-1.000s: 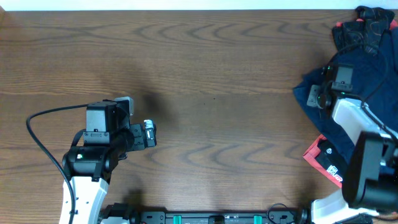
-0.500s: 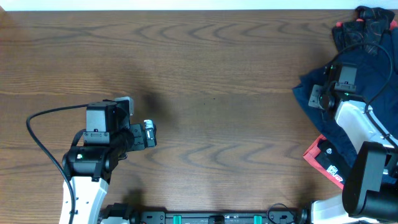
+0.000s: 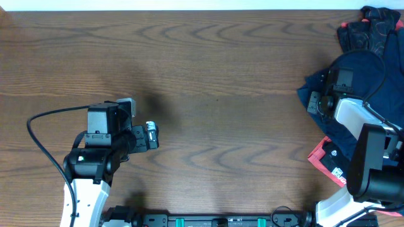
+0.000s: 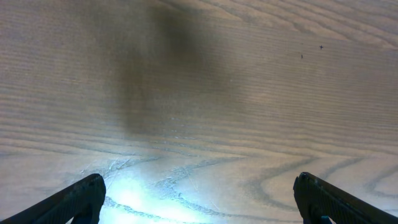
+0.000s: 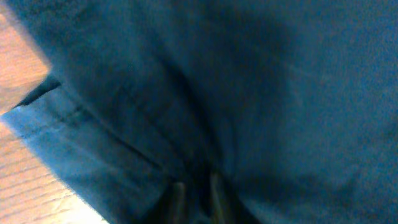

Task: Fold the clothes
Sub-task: 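Reach the right gripper into the navy clothing pile and grasp a garment edge, then pull the navy shorts left out of the pile with the right gripper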

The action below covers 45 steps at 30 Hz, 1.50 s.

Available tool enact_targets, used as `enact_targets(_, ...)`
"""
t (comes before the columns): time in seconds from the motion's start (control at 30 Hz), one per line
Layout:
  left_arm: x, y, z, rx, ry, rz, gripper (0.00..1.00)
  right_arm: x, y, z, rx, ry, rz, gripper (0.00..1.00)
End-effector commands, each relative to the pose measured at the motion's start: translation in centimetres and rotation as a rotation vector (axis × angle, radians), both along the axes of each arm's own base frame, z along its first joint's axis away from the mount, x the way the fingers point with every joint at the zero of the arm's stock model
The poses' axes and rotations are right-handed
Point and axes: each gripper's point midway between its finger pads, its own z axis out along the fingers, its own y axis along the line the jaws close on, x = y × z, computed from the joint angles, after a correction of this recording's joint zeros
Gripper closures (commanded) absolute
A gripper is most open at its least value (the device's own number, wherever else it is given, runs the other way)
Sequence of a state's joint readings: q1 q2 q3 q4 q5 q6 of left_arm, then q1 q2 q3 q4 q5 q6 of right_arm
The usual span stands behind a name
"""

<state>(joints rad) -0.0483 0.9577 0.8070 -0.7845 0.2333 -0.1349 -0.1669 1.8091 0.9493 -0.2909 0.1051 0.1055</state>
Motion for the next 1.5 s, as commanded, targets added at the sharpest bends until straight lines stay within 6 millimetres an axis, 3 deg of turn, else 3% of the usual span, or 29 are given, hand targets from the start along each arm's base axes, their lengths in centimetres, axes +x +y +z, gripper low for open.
enact_targets(0.0,0.4,0.0,0.7,-0.010,-0.017,0.009,0.02,0.3,0.1,0.2,0.002,-0.010,-0.002,0.99)
enact_targets(0.2,0.4,0.0,0.7,-0.010,-0.017,0.009,0.02,1.3,-0.1,2.9,-0.014,-0.092,-0.006,0.99)
enact_targets(0.63,0.4,0.0,0.7,-0.010,-0.017,0.009,0.02,1.5,-0.1,7.3,-0.030,-0.190,-0.005,0.99)
enact_targets(1.1,0.3,0.0,0.7,-0.011,-0.017,0.009,0.02,0.9,0.5,7.1,-0.008,-0.162,0.009,0.99)
enact_targets(1.27,0.4,0.0,0.7,-0.010,-0.017,0.009,0.02,1.1,7.1,6.9,0.173,-0.160,0.246,0.99)
enact_targets(1.47,0.4,0.0,0.7,-0.011,-0.017,0.009,0.02,-0.4,18.4,7.0,0.284,-0.134,0.536,0.99)
